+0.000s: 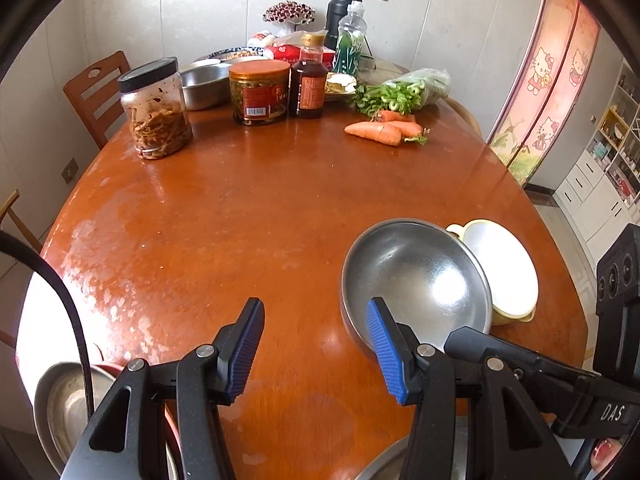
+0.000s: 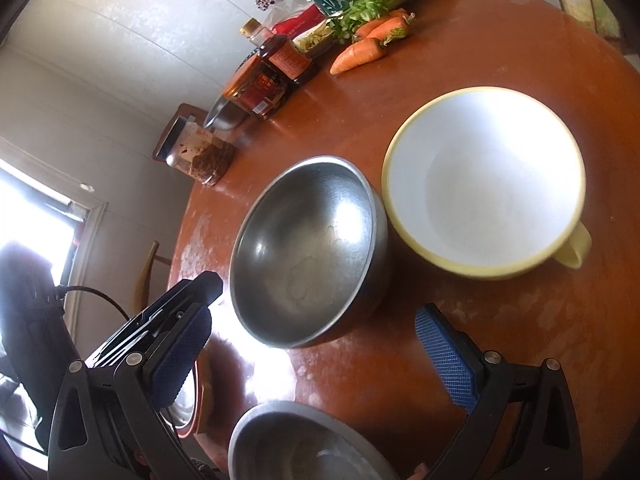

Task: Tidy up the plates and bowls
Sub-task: 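Reach both tools to the small steel bowl rim and grasp it, then lift the small steel bowl and carry it over the steel basin, then lower the small steel bowl into the steel basin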

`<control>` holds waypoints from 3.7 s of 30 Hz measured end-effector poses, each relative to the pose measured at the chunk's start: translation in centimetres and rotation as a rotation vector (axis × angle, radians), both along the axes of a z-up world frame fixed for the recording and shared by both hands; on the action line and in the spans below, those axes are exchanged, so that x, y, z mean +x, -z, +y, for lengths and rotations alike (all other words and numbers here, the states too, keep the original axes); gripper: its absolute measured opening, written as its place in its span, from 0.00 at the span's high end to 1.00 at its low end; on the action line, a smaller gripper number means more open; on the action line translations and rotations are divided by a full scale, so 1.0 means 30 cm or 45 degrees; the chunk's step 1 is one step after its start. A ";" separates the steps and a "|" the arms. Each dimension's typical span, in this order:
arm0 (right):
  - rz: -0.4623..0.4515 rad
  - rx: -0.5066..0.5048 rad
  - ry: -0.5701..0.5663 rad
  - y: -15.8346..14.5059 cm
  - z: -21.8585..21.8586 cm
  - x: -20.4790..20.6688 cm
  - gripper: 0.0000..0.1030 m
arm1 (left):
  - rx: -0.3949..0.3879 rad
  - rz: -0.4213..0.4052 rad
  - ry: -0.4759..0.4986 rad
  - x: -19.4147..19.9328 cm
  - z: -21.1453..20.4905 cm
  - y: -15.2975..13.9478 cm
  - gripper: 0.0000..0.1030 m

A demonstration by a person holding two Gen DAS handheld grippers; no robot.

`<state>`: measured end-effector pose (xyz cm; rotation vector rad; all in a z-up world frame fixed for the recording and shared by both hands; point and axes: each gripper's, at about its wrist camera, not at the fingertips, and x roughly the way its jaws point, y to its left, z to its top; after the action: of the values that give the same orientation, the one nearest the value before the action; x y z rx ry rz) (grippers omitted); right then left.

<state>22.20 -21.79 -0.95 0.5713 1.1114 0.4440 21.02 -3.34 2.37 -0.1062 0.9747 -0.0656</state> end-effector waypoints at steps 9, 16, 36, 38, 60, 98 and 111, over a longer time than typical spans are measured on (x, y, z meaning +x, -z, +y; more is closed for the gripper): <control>-0.057 -0.010 -0.005 -0.010 0.011 0.031 0.17 | -0.040 0.047 0.016 0.052 -0.005 0.035 0.48; -0.095 -0.051 -0.032 -0.002 0.027 0.045 0.37 | -0.023 0.094 0.015 0.082 -0.023 0.073 0.48; -0.200 -0.159 -0.080 -0.021 0.043 0.040 0.55 | -0.068 0.156 0.025 0.124 -0.036 0.131 0.51; -0.211 -0.174 -0.069 -0.022 0.046 0.043 0.55 | -0.071 0.173 0.012 0.131 -0.031 0.146 0.51; -0.336 -0.275 -0.155 -0.101 0.091 0.003 0.65 | -0.072 0.112 0.013 0.046 -0.026 0.070 0.60; -0.515 -0.256 -0.180 -0.205 0.014 -0.355 0.64 | -0.002 -0.071 0.016 -0.343 -0.128 -0.069 0.60; -0.537 -0.252 -0.190 -0.194 -0.016 -0.466 0.64 | 0.038 -0.077 0.020 -0.442 -0.170 -0.061 0.60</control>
<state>8.21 -22.27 4.87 0.2057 0.7827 0.5473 7.78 -8.42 4.21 -0.0687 0.9158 -0.0682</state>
